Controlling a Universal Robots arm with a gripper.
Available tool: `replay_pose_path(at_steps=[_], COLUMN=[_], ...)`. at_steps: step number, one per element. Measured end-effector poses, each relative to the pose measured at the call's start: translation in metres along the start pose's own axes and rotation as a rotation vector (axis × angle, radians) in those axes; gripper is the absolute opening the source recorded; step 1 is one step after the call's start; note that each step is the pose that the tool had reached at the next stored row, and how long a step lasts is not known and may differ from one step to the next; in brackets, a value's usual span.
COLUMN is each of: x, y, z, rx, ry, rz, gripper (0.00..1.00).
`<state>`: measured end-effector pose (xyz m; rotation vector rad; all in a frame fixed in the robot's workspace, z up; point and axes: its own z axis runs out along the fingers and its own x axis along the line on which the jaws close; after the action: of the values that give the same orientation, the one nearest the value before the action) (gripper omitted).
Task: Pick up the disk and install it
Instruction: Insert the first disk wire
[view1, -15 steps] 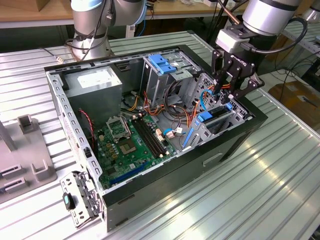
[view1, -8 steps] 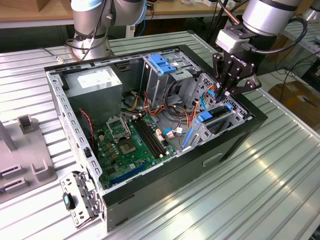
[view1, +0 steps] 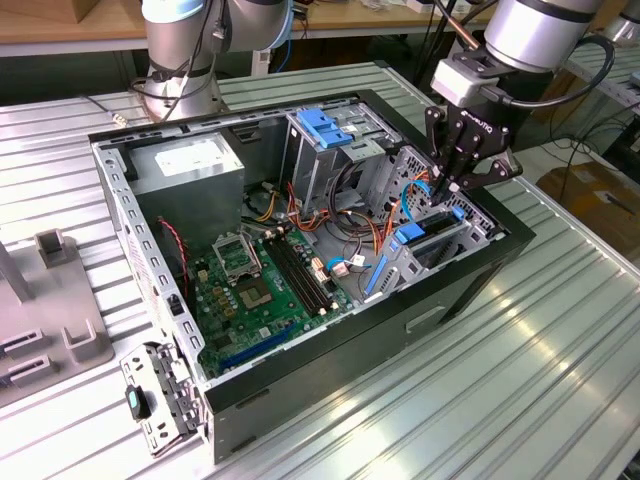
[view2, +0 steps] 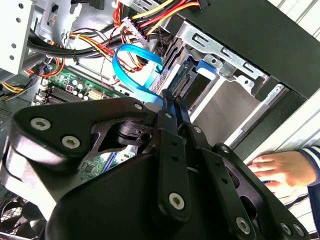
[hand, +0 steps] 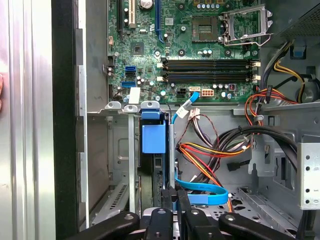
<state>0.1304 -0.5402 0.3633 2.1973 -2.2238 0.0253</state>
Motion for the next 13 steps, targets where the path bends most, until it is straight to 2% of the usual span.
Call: replay_pose_path(at_steps=[13], x=[0.0046], y=[0.0015], z=[0.0078], rx=[0.0000], ry=[0.0004], rz=[0.000], gripper=[0.16])
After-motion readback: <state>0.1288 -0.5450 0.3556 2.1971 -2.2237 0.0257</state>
